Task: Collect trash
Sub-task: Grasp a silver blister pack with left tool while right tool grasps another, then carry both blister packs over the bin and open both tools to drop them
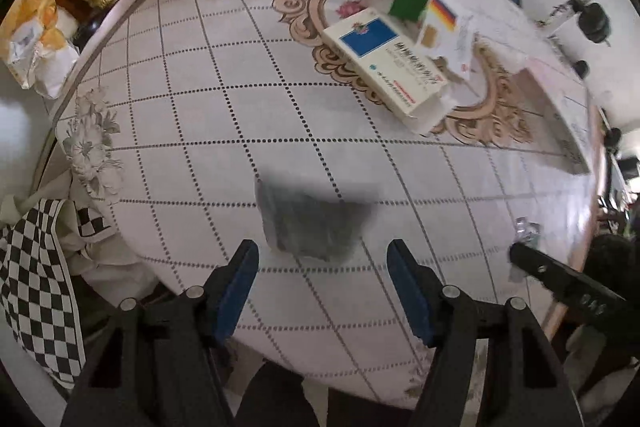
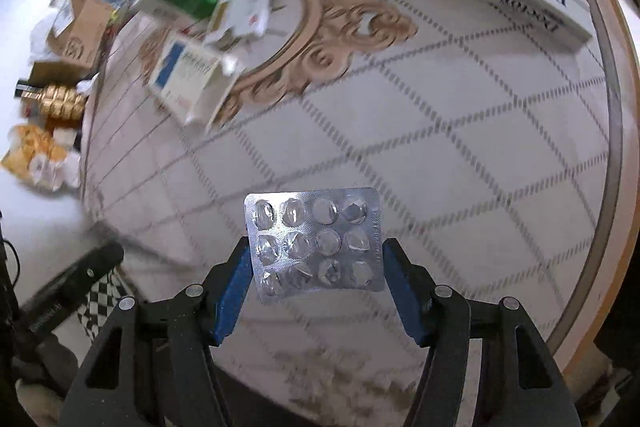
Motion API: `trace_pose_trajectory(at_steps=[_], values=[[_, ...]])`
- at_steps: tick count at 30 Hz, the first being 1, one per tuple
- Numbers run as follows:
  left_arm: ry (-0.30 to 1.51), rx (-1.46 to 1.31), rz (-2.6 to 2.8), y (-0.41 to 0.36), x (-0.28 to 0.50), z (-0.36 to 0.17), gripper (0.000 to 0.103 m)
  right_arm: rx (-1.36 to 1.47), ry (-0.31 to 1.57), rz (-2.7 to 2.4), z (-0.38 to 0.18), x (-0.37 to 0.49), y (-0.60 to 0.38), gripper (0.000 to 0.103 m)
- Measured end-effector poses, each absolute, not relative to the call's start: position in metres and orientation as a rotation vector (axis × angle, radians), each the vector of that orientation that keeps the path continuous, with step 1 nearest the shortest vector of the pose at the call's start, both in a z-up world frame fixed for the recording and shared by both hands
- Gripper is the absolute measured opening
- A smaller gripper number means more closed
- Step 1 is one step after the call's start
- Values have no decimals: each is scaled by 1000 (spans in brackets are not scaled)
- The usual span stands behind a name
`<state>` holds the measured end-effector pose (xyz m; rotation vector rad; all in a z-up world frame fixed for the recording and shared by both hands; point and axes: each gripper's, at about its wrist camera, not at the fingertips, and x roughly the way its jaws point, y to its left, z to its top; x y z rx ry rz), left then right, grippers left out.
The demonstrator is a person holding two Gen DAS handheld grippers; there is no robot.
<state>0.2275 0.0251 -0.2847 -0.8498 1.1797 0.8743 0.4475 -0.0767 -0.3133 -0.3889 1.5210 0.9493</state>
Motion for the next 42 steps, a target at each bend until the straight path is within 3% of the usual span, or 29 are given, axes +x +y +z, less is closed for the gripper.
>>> trace_pose_trajectory(at_steps=[9,16,23,33,42], values=[[1096,-845,768,22,172,-307,65,-365,1432,894,-300,365,-129,66],[1180,-1020,732,70,188,-367,65,-365,1430,738,-324,385,-100,66],[1312,-961,835,93,231,-396,65,-381,1448,734,-341,414,-74,66],[1315,-879,882,77,246,-394,62,-380,1476,774,-347,435,-67,66],[1216,-793,864,51,220,-338,62,-369,1450,815,-326,421,-90,66]])
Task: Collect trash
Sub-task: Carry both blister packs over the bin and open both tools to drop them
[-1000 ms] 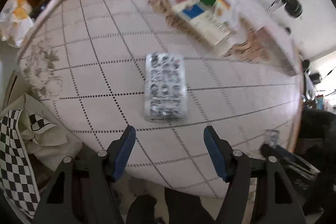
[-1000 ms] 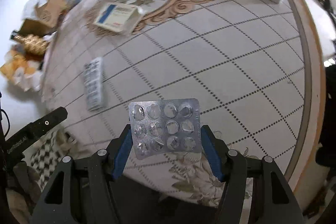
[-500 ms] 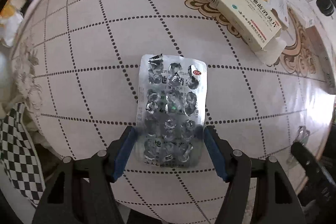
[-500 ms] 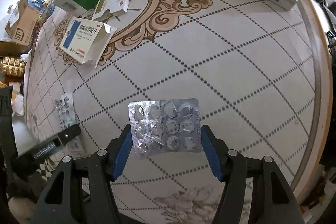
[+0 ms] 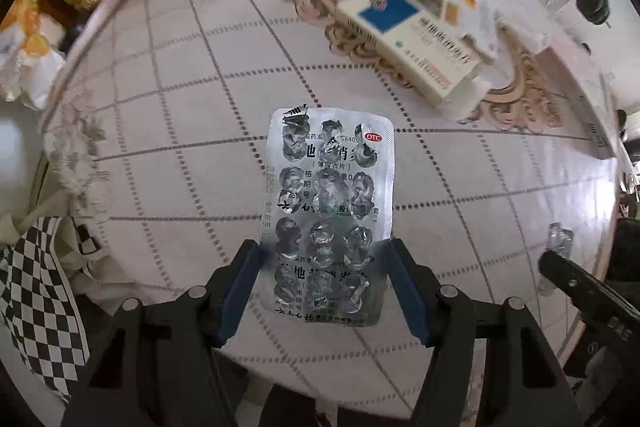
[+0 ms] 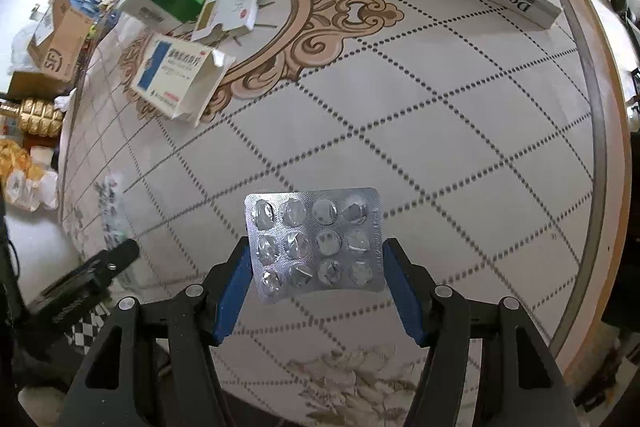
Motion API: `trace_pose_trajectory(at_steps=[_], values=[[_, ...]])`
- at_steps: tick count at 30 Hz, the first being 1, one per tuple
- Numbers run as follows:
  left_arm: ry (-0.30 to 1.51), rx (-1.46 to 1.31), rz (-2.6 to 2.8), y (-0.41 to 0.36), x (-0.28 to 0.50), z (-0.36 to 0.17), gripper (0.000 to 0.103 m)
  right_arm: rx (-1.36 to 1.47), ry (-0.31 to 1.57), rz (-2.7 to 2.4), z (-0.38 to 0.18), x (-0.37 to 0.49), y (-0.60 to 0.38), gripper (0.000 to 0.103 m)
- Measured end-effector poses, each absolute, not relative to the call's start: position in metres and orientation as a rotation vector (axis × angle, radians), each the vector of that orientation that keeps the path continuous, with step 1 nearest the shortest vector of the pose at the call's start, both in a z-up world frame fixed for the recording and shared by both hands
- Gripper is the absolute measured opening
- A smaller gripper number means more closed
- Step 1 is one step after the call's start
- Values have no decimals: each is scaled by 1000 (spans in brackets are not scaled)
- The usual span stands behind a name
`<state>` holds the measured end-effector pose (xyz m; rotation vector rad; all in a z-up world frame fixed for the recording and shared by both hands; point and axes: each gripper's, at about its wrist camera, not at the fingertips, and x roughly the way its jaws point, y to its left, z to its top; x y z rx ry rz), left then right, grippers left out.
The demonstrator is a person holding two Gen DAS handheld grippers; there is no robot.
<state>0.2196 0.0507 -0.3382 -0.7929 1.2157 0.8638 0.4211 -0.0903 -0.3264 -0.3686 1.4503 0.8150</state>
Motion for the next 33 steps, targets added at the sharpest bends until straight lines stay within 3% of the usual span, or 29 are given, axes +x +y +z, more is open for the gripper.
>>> trace_pose_trajectory(at_steps=[7,15,19,23,33], values=[[1124,-781,811,1,153,-298,62,-354,1444,870,-311,367,-124,66],[1118,-886,730,-64,50,-324,62,-401,1513,887,-330,244,-205,66],[1187,-986,701,-85,11,-388,62,-414,1645,845,-396,184,-240,66],[1249,-1082,668,-82,-1,-487,62,-448,1741,754,-496,153,-256,66],[1293,-1215,541,-30,15,-710,63,-458,1735,688,-718,171,-223,67]])
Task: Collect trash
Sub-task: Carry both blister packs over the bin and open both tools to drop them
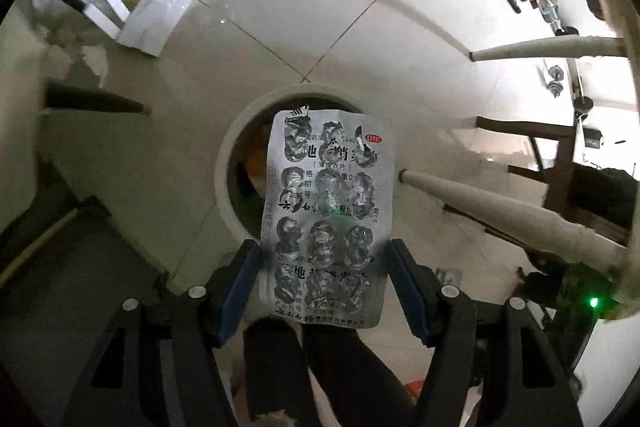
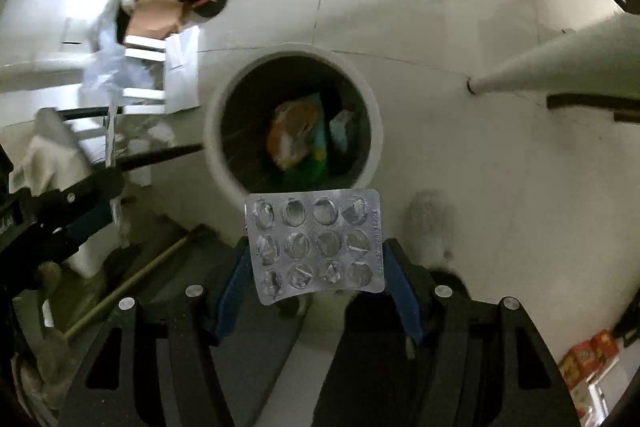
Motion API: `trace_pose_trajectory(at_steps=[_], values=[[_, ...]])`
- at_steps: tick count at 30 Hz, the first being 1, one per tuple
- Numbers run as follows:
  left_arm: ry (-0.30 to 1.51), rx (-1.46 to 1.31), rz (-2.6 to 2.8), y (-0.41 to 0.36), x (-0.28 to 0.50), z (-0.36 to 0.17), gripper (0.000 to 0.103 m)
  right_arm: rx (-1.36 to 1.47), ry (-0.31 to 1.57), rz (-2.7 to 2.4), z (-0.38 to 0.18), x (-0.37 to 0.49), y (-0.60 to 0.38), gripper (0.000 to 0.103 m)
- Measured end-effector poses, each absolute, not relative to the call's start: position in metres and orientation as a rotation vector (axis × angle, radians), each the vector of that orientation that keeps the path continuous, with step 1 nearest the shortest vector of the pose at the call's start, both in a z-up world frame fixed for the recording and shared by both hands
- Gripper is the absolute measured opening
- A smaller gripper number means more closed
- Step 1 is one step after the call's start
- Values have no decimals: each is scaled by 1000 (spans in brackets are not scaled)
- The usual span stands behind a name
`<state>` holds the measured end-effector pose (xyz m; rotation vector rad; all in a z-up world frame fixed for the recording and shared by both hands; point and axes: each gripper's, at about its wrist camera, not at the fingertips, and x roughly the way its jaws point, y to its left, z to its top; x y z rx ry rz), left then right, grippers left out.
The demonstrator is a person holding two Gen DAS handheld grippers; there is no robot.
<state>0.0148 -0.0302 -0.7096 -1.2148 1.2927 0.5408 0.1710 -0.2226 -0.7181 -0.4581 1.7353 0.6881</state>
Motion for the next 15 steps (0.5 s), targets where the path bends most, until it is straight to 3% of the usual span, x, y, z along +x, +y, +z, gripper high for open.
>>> trace_pose_trajectory(at_steps=[5,7,8,9,15], values=[[1333,-1184,567,-34,17,-762,68,-419,1722,718,-790,194,-209,74],[1324,-1182,594,-33,16,-768,80,-369,1745,764,-803,199,-206,78],[1324,-1171,617,-34,14,-769,95,-340,1760,792,-809,200,-204,88],[1319,-1160,633,-35,12,-766,103,-322,1766,809,-811,201,-201,103],[1277,-1007,800,-40,-1,-739,103,-493,1630,811,-788,192,-197,103]])
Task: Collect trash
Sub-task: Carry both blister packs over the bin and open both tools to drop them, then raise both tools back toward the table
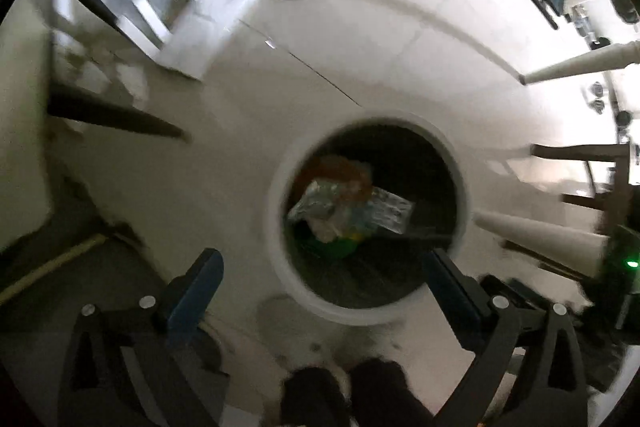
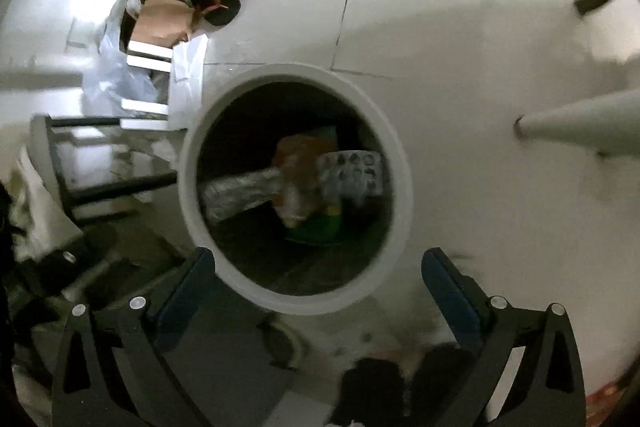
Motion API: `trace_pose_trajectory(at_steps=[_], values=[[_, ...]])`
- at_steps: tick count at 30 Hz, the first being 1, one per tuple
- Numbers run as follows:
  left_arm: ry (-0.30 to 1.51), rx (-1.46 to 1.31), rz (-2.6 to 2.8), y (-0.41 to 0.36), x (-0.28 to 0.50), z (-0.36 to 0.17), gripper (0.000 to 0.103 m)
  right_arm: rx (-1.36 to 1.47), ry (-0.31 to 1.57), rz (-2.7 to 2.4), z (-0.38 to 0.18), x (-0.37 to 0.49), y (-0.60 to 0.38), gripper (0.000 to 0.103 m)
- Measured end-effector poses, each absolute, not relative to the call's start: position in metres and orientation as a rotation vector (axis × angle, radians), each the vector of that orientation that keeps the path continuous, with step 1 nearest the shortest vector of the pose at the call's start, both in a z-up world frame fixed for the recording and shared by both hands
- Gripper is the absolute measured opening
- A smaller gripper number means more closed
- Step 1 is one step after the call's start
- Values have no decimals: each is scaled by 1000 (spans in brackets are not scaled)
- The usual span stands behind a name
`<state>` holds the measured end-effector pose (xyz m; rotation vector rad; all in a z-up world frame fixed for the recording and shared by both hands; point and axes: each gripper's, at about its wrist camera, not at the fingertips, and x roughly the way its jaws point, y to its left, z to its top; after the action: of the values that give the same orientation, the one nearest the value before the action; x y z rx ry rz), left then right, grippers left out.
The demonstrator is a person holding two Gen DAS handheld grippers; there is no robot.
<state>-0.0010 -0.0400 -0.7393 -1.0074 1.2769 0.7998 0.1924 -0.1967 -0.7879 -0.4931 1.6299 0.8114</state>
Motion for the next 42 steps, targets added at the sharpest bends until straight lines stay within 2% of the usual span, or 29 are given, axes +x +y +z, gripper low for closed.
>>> trace_pose_trajectory(at_steps=[4,13,24,30,38,42], values=[[1308,-908,862,-55,-9,-713,103,-636,1531,758,-756,183,-198,103],[1313,-891,862,-90,-23,-623,103,-707,1458,746,-656,159,-216,103],[1305,-893,875,-127,-51,-488,103,-745,1409,792,-485,119,-231,103],[1307,-794,968,-134,-55,-391,103,-656,1434,814,-382,113,-233,103],[1180,-660,1058,-91,-8,-296,103,-524,1383,837,-274,166,-187,103],[1096,-654,1060,-58,34,-263,103,-561,1331,806,-249,218,-151,103]])
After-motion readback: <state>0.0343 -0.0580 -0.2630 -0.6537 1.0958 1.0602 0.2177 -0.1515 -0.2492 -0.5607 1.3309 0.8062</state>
